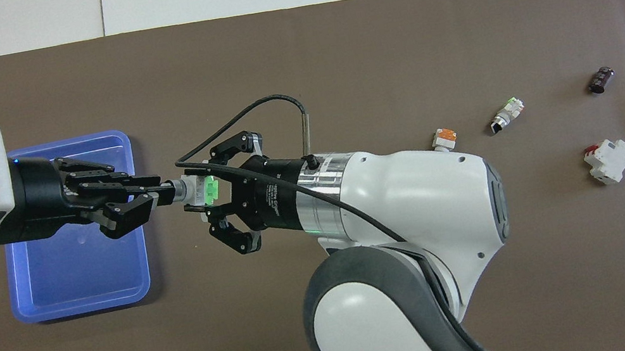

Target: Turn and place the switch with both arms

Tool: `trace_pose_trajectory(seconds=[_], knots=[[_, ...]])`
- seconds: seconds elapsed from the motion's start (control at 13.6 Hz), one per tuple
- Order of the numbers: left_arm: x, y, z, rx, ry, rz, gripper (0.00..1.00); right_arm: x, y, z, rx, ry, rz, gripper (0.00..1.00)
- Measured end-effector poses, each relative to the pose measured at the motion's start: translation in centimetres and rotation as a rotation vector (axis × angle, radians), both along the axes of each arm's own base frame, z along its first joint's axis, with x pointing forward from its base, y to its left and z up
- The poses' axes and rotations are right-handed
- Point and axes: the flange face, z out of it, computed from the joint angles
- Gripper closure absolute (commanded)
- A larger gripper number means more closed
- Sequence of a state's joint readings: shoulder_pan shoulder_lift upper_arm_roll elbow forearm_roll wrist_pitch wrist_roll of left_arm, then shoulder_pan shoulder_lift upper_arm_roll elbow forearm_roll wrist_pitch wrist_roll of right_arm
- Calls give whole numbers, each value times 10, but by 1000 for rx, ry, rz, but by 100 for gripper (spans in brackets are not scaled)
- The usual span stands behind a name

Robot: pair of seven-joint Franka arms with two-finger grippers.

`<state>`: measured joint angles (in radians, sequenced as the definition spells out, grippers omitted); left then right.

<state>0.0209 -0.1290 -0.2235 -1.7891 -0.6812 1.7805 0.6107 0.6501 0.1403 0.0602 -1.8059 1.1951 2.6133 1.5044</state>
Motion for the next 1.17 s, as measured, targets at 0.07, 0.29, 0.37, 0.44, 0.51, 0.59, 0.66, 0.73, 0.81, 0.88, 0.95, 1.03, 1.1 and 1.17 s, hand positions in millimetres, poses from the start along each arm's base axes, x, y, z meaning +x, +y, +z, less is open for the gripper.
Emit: trace_pose_trajectory(seconds=[0.07,0.29,0.37,0.44,0.51,0.59,0.66,0.73,0.81,0.88,0.95,1.03,1.1,1.17], knots=[[-1,0,0,2,6,-1,100,0,1,-1,-1,0,1,100],[-2,0,-1,4,35,25,100,-1,1,-1,-2,0,3,100],[-2,0,-1,4,41,33,100,-1,1,-1,-2,-1,3,100],[-2,0,-1,3,46,40,100,-1,1,-1,-2,-1,3,100],[-2,0,-1,3,52,47,100,-1,1,-1,-2,-1,3,100],[-2,0,-1,3,63,61,100,-1,1,-1,-2,-1,3,100],[-2,0,-1,3,77,80,100,-1,1,-1,-2,-1,4,100],[-2,0,-1,3,93,100,100,-1,1,-1,-2,-1,4,100],[-2,0,-1,3,112,125,100,-1,1,-1,-2,-1,4,100],[-2,0,-1,2,134,152,100,-1,1,-1,-2,-1,4,100],[-2,0,-1,2,165,191,100,-1,1,-1,-2,0,4,100],[-2,0,-1,2,200,235,100,-1,1,-2,-3,0,5,100],[-2,0,-1,3,242,288,100,-1,2,-2,-3,0,5,100],[-3,-1,-1,5,285,344,100,-2,2,-2,-4,0,6,100]])
